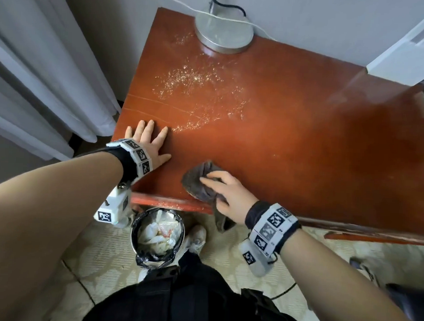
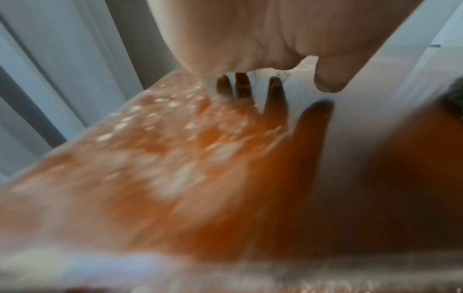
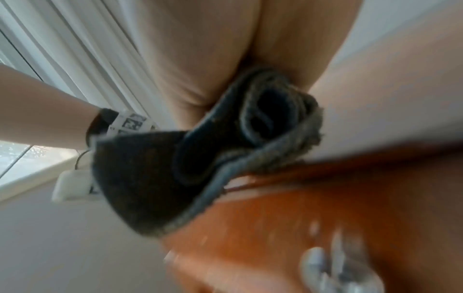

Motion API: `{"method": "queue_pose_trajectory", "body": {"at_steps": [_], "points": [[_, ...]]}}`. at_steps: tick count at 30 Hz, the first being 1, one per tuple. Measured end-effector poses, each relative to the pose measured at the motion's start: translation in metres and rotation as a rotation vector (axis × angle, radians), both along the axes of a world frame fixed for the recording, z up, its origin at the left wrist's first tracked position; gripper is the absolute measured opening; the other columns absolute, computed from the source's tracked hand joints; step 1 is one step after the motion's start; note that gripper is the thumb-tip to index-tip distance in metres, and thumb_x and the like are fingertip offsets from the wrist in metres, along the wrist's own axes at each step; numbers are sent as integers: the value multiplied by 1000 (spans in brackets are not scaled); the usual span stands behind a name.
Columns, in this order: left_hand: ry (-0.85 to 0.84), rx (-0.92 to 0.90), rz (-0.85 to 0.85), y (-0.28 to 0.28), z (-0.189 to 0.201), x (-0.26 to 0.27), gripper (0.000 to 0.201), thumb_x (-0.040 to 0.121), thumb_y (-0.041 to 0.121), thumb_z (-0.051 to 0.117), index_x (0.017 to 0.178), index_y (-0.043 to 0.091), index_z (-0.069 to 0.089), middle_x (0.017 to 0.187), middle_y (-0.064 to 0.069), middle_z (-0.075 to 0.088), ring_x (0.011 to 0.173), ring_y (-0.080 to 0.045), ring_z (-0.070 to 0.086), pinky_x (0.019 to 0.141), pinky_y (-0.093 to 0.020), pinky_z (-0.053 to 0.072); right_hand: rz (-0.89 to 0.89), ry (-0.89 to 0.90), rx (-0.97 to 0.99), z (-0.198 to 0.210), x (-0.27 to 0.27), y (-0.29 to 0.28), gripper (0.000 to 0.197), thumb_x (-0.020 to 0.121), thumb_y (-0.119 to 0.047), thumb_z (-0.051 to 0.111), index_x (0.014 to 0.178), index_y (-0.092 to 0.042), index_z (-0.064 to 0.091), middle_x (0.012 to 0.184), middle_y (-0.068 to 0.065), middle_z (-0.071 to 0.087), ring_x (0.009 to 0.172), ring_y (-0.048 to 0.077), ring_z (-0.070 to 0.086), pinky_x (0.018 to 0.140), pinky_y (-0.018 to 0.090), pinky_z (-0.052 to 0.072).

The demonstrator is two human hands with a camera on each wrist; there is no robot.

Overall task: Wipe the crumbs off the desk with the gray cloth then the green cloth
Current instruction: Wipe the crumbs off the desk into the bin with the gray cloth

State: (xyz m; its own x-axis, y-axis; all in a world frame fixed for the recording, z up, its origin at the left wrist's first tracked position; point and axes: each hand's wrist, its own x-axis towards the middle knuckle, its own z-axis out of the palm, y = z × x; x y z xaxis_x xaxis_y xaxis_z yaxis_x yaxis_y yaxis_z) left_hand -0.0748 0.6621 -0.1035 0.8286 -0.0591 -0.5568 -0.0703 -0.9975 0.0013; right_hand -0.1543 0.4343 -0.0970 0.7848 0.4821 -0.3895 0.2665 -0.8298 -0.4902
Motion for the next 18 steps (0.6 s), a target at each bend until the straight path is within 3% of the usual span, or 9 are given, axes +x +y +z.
{"method": "queue_pose_trajectory", "body": {"at_steps": [2,5,7,9,11,13,16,18], "points": [[-5,-14,-8,-15,0,13,71,94,55,31,149,30,-8,156,-7,-16,144,-26,-15,116,-45,-6,-158,-130,89,4,35,-28,58,84,3,45,140,-12,41,144,11,32,135,27,28,111,23,17],[5,-21,20,-31,-2,28,74,92,59,31,148,32,-9,156,-6,-18,144,-27,-15,116,-46,-6,-690,-224,-2,9,90,-91,56,87,-2,49,141,-11,38,147,14,23,134,30,32,113,26,20],[19,-15,54,-30,-6,32,75,90,63,28,147,34,-12,155,-4,-21,143,-26,-17,116,-46,-7,-1055,-67,-161,8,116,-126,56,92,-12,48,145,-18,31,152,11,14,133,33,32,110,33,27],[29,-2,73,-26,-11,30,75,88,67,24,145,37,-15,154,-2,-25,143,-25,-20,116,-46,-8,-1134,74,-319,3,129,-131,59,94,-18,46,148,-24,23,154,7,9,133,34,29,108,41,29],[35,19,79,-26,-13,29,75,87,69,20,145,38,-17,154,0,-26,142,-24,-21,116,-46,-8,-938,-8,-366,-4,130,-112,61,93,-13,44,148,-24,20,155,2,8,132,32,25,108,39,29],[60,36,82,-27,-13,31,75,87,69,19,144,37,-19,153,0,-27,142,-25,-21,116,-46,-9,-575,-68,-257,-9,121,-81,65,90,-4,42,147,-25,20,156,-4,7,133,32,21,109,35,27],[75,42,81,-28,-12,32,75,88,68,20,145,37,-18,153,0,-27,142,-25,-21,116,-47,-9,66,64,-99,-2,100,-35,67,88,1,38,147,-26,23,156,-7,8,137,29,17,113,35,20],[79,44,81,-27,-12,31,74,89,67,20,145,36,-18,153,-1,-27,142,-26,-21,115,-47,-8,327,171,-58,9,100,-27,63,89,1,39,146,-24,28,156,-4,14,139,25,17,113,31,18]]}}
